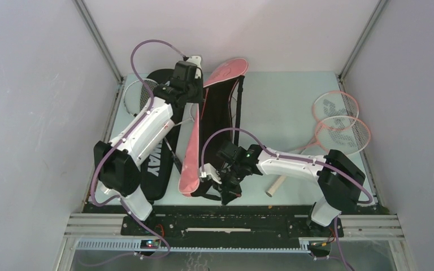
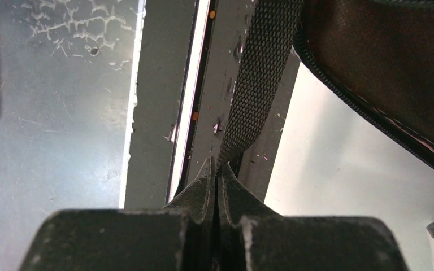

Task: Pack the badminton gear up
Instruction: Adjust the racket bag.

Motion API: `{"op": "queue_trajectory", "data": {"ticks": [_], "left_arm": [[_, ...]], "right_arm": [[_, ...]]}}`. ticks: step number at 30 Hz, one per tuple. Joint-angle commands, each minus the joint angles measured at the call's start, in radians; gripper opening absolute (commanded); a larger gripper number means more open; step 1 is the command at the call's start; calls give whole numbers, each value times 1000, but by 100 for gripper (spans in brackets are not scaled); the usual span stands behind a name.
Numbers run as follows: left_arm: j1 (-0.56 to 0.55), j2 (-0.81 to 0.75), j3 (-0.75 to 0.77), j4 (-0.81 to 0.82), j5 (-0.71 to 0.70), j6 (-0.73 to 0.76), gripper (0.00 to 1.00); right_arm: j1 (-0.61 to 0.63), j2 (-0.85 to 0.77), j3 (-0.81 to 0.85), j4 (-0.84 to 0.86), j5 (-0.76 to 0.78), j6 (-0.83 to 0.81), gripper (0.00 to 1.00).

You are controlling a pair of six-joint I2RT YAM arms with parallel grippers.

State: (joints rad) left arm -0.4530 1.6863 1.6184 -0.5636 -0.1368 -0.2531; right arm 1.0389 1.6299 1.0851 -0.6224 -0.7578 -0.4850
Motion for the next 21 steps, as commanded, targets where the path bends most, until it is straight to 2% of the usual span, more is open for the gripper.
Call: {"op": "queue_trajectory", "data": {"ticks": [1, 5, 11, 18, 21], "left_arm": [[27, 2, 105, 47, -6, 23, 0], [41, -2, 123, 35, 12, 24, 0], [54, -24, 119, 34, 46, 23, 0], [53, -37, 104, 38, 84, 12, 0], [54, -43, 97, 42, 87, 15, 0]], "right_arm": [[24, -1, -28, -5, 43, 0, 0], [24, 48, -30, 4, 83, 26, 4], [3, 92, -30, 56, 165, 88, 15], [-37, 88, -11, 82, 192, 138, 31], [-41, 68, -11, 79, 190, 134, 44]]}}
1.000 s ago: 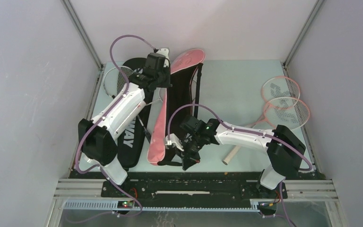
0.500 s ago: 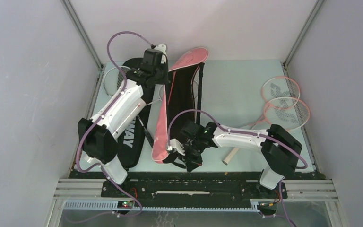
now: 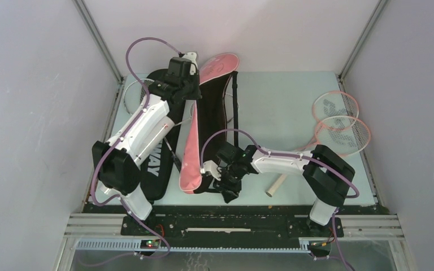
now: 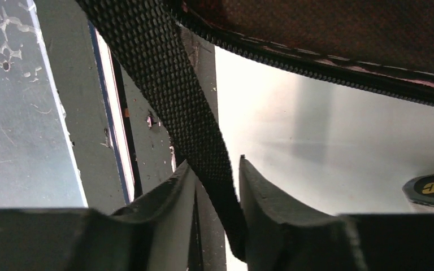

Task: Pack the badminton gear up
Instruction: Adjust the racket bag.

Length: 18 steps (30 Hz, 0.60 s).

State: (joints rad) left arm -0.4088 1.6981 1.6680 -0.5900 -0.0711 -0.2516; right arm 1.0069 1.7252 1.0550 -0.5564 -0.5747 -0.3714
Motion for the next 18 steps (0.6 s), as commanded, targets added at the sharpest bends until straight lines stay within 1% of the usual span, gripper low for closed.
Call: {"op": "queue_trajectory", "data": {"ticks": [1, 5, 7, 9, 12, 18], "left_arm": [[9, -58, 45, 71, 23, 16, 0], [9, -61, 38, 76, 26, 24, 0], [9, -61, 35, 80, 33, 26, 0], [9, -60, 33, 84, 45, 26, 0], [8, -64, 20, 98, 63, 25, 0], [2, -78, -30, 140, 107, 31, 0]], "right_arm": [[-13, -36, 19, 12, 5, 18, 49], [-39, -94, 19, 5, -39, -4, 73], [-45, -121, 18, -4, -64, -27, 81], [-49, -147, 19, -11, -79, -47, 85], [-62, -196, 21, -13, -96, -68, 85], [-152, -266, 74, -50, -190, -80, 86]]}}
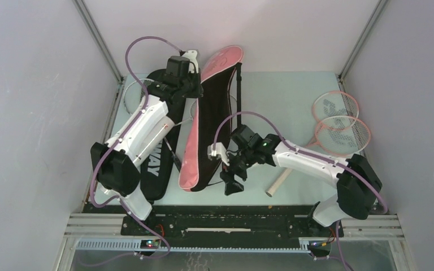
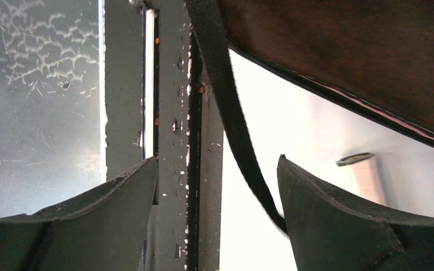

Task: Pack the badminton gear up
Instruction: Adjust the racket bag, then pick up the racket from the center of the board.

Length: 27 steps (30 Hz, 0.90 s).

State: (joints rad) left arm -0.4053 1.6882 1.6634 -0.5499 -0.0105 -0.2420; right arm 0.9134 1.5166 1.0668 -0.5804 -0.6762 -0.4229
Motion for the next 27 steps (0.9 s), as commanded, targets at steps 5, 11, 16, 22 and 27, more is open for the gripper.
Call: {"op": "queue_trajectory", "data": {"ticks": [5, 11, 16, 22, 27], "left_arm": [[-18, -70, -48, 117, 49, 41, 0], [-29, -76, -55, 120, 52, 45, 0], [-35, -94, -83, 132, 60, 49, 0], [-42, -134, -128, 148, 70, 47, 0], [-46, -159, -165, 167, 79, 53, 0]], "right_arm": [[-119, -73, 92, -37, -158, -17, 86], [-201, -85, 92, 1, -163, 27, 85], [-342, -136, 91, 65, -112, 125, 84], [-570, -193, 86, 140, 26, 264, 85], [-738, -218, 76, 126, 245, 332, 85]]}}
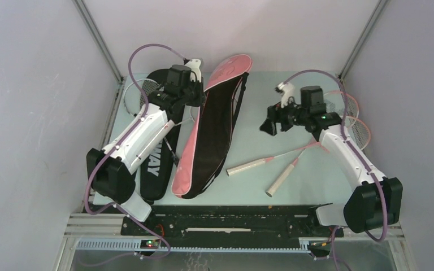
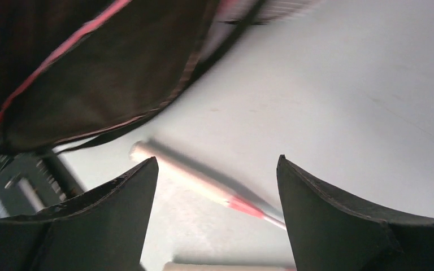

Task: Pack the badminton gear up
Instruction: Pick up the racket from the center of the board.

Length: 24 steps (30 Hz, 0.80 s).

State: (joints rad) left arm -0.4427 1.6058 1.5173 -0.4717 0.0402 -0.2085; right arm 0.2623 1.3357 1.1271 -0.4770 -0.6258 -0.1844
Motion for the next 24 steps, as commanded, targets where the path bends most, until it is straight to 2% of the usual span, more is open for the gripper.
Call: {"op": "queue_trajectory", "data": {"ticks": [1, 6, 12, 17, 24], "left_arm": [[-8, -78, -21, 91, 30, 21, 0], [-9, -86, -30, 98, 46, 14, 0], [-19, -93, -42, 109, 53, 9, 0], [-26, -89, -40, 112, 53, 8, 0], [-34, -89, -42, 112, 44, 10, 0]], "right_arm": [[-124, -43, 7, 19, 237, 100, 85], [-268, -54, -29, -11, 365, 136, 85], [-436, -44, -132, -32, 356, 229, 84], [-496, -17, -212, -11, 360, 274, 83], [-514, 91, -219, 2, 376, 290, 80]]}}
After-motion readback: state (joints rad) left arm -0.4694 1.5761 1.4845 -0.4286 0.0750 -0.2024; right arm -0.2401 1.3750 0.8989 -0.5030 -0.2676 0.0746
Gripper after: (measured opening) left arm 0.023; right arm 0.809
